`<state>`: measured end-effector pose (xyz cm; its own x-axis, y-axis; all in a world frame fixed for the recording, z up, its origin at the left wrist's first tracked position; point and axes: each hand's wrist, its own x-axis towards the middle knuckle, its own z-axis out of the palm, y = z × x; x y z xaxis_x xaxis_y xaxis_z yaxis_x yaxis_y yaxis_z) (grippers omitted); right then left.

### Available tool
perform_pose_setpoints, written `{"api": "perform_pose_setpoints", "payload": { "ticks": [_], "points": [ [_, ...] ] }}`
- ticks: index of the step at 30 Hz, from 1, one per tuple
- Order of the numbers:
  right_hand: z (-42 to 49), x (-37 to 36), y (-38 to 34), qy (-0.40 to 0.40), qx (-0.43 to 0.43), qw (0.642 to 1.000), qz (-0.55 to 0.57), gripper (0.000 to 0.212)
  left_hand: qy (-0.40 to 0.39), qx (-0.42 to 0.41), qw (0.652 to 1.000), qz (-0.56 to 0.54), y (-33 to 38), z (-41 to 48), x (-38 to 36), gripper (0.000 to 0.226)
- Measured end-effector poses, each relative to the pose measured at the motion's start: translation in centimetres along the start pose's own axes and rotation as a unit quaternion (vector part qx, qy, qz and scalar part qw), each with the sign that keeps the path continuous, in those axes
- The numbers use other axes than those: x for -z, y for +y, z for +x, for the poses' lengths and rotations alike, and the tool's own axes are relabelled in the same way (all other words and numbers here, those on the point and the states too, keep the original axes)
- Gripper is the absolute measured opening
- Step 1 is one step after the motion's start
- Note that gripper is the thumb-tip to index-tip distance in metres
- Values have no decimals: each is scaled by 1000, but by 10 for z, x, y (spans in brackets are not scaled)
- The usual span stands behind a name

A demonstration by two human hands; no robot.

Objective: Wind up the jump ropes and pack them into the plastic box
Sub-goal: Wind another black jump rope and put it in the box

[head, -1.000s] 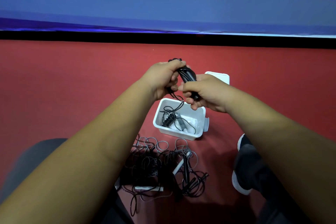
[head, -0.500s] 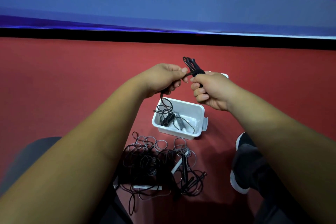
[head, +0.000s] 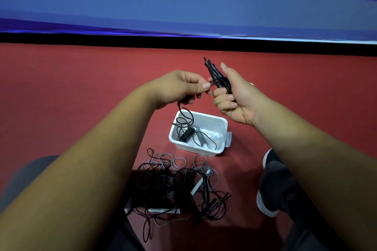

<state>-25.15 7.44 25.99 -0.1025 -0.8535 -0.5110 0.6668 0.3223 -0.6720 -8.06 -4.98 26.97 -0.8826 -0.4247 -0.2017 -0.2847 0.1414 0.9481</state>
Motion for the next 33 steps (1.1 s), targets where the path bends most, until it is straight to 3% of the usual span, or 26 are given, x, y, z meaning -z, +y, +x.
{"api": "perform_pose_setpoints", "payload": {
  "ticks": [7,13,20,31,33],
  "points": [
    [5,6,-4,82,43,996,-17,23,-131,20,991,-19,10,-3,-8,33],
    [3,11,-10,48,10,997,-56,29,-59,33,993,95,3,-4,5,30],
    [-9,8,-6,-29,-63,987,-147,35,-96,103,974,176,-16,-5,4,29],
    [-20,9,2,-96,-154,977,-112,13,-55,60,937,339,-27,0,-1,17],
    [-21,9,4,-120,-176,972,-101,10,-46,53,931,357,-24,0,-2,24]
  ]
}}
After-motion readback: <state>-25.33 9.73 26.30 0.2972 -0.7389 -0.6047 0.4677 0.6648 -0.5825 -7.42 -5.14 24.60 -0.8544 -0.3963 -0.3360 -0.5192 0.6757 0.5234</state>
